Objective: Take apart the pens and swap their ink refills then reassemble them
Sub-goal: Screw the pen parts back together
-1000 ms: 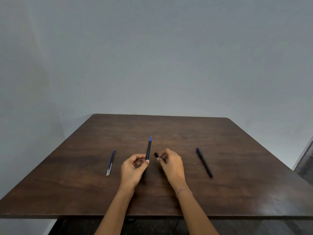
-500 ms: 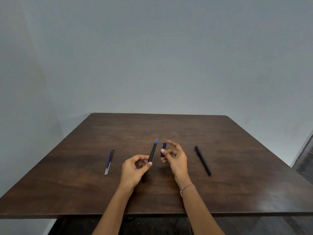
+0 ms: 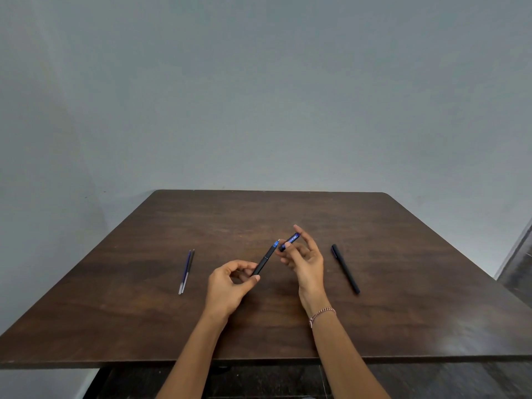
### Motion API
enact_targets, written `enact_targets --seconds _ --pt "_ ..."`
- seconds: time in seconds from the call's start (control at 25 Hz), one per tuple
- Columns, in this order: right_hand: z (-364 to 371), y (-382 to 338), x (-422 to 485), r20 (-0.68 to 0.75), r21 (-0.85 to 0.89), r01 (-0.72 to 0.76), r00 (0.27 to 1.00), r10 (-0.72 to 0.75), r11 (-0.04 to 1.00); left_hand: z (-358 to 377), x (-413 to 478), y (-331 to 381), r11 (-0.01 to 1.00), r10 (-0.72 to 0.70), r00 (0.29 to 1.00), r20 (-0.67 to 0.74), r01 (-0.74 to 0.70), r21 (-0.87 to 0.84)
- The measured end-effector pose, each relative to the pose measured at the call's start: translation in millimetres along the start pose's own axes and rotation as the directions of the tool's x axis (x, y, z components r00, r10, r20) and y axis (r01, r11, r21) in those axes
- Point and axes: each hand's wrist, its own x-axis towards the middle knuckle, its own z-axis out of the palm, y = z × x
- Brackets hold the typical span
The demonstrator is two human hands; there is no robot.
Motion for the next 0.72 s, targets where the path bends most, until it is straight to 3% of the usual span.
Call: enact_targets --seconds 0.72 --pt "-2.6 -1.3 3.6 -0.128 0.128 0.042 0.991 -0.026 0.991 -1.4 -2.2 5.6 0.996 0.008 0.999 0.043 -0.012 0.094"
